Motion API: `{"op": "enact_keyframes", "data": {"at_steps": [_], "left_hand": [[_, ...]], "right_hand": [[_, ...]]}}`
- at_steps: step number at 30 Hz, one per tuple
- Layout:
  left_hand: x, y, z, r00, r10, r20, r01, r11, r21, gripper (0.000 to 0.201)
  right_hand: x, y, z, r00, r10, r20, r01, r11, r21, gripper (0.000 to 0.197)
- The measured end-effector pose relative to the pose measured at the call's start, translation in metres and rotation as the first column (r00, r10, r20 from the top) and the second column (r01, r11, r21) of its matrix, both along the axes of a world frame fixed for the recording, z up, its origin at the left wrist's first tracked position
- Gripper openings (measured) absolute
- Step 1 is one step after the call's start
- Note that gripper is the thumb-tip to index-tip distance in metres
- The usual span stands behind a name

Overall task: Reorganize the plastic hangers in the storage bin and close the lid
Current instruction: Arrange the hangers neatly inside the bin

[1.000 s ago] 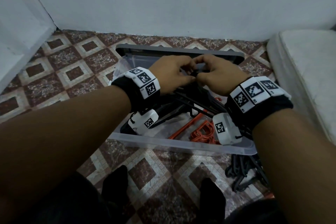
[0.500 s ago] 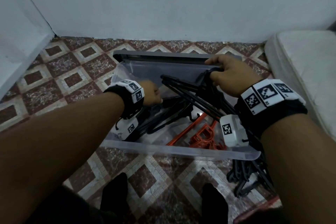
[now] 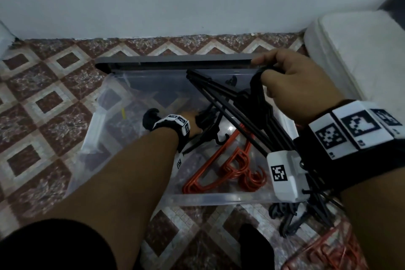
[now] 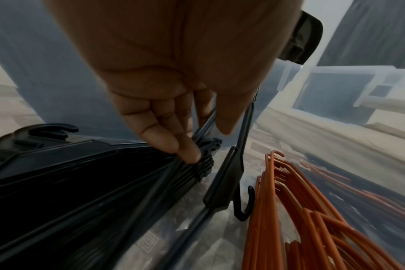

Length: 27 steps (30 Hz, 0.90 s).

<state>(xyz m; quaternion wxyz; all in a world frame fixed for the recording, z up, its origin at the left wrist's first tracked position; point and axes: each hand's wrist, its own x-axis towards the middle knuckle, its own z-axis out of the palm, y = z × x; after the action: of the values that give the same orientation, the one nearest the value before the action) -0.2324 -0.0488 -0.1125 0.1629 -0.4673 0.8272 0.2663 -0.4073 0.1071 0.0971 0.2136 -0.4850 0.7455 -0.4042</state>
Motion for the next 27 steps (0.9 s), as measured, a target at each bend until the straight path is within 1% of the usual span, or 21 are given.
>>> {"op": "enact_keyframes", "data": {"at_steps": [1, 2, 4, 5, 9, 13, 15, 19, 22, 25, 27], "left_hand": [[-0.004, 0.002, -0.005, 1.000, -0.002, -0.004, 0.002, 1.000, -0.006, 0.074], [-0.008, 0.004, -0.010, 1.000, -0.015, 0.001, 0.015, 1.000, -0.025, 0.067], [-0.013, 0.007, -0.012, 0.998, -0.057, 0.021, 0.059, 0.995, -0.083, 0.047], [-0.014, 0.009, -0.011, 0.997, -0.075, 0.026, 0.077, 0.992, -0.100, 0.041], [-0.011, 0.023, 0.011, 0.993, -0.121, 0.015, 0.122, 0.986, -0.114, 0.036], [0.010, 0.030, 0.048, 0.993, -0.118, -0.014, 0.116, 0.987, -0.108, 0.032], [0.024, 0.031, 0.070, 0.996, -0.088, -0.018, 0.086, 0.992, -0.096, 0.025], [0.054, 0.031, 0.103, 0.999, -0.020, -0.027, 0.015, 0.989, -0.145, 0.022], [0.081, 0.031, 0.120, 0.999, 0.036, -0.039, -0.042, 0.985, -0.168, 0.027], [0.107, 0.034, 0.129, 0.982, 0.129, -0.138, -0.150, 0.976, -0.156, 0.032], [0.120, 0.038, 0.133, 0.972, 0.153, -0.178, -0.182, 0.969, -0.164, 0.032]], "right_hand": [[-0.001, -0.001, 0.000, 0.999, -0.029, 0.025, 0.030, 0.999, -0.021, 0.026], [-0.002, -0.002, 0.001, 0.996, -0.060, 0.062, 0.062, 0.997, -0.040, 0.028], [-0.001, -0.002, 0.004, 0.986, -0.100, 0.136, 0.112, 0.990, -0.082, 0.030], [-0.001, -0.002, 0.005, 0.981, -0.109, 0.158, 0.127, 0.987, -0.103, 0.030], [0.004, 0.001, 0.016, 0.972, -0.131, 0.193, 0.169, 0.966, -0.195, 0.032], [0.004, 0.005, 0.028, 0.965, -0.121, 0.231, 0.179, 0.952, -0.250, 0.034], [0.003, 0.010, 0.033, 0.963, -0.119, 0.241, 0.182, 0.948, -0.260, 0.035], [0.001, 0.015, 0.043, 0.951, -0.157, 0.265, 0.233, 0.929, -0.288, 0.034], [0.002, 0.020, 0.049, 0.933, -0.164, 0.320, 0.270, 0.908, -0.321, 0.036], [0.001, 0.025, 0.060, 0.909, -0.114, 0.401, 0.293, 0.859, -0.419, 0.040], [0.001, 0.029, 0.068, 0.893, -0.066, 0.445, 0.298, 0.828, -0.475, 0.041]]}}
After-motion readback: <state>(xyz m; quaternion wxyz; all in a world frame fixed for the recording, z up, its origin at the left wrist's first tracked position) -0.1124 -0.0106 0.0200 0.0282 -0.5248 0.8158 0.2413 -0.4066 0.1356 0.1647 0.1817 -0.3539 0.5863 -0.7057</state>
